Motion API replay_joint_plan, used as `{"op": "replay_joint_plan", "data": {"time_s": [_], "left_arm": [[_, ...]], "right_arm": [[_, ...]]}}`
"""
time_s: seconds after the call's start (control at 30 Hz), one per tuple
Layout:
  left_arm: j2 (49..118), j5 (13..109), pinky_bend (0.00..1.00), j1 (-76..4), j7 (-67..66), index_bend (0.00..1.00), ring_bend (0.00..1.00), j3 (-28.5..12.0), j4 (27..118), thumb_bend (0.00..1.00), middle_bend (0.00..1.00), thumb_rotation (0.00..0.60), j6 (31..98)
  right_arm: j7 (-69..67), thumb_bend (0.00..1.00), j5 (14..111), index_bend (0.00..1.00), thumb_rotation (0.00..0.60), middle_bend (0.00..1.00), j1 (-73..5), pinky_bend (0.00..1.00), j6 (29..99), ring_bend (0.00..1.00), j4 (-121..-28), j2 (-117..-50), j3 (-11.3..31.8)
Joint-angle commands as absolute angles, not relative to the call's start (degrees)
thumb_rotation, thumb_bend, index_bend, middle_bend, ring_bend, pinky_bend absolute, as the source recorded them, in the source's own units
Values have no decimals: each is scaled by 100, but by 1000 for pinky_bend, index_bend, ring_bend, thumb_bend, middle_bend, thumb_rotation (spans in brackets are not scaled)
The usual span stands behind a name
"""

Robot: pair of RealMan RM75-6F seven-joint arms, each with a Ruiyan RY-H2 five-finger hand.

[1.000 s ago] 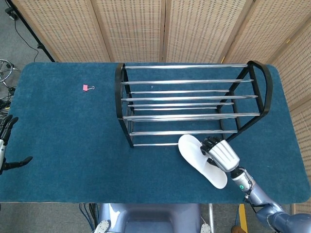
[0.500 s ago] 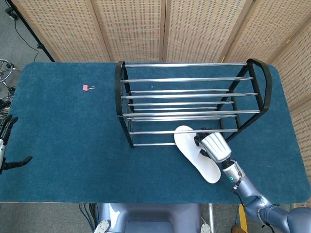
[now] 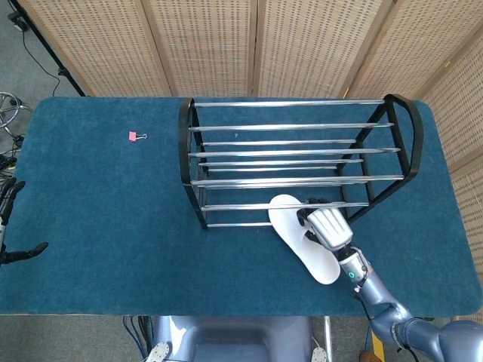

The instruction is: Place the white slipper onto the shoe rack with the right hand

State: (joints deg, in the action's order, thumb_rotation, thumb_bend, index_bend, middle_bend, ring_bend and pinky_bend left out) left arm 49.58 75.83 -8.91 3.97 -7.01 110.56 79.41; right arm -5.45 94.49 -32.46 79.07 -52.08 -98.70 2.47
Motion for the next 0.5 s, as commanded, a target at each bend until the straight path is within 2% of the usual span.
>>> {"op": "replay_joint_plan", "data": {"time_s": [0.03,0.5], "left_arm": [[4953,7593,0,-888,404,0,0,-696,11054,83,0,600,7943],[4927,7579,0,-884,492,0,0,-707,11032,83,0,600,7932]], "right_arm": [[-533,434,9400,631,600,567,-3269,545,7846,419,-5177,-9909,284],[-538,434,8831,634,600,570,-3339,551,7416,420,-5075,-10239,671]]}}
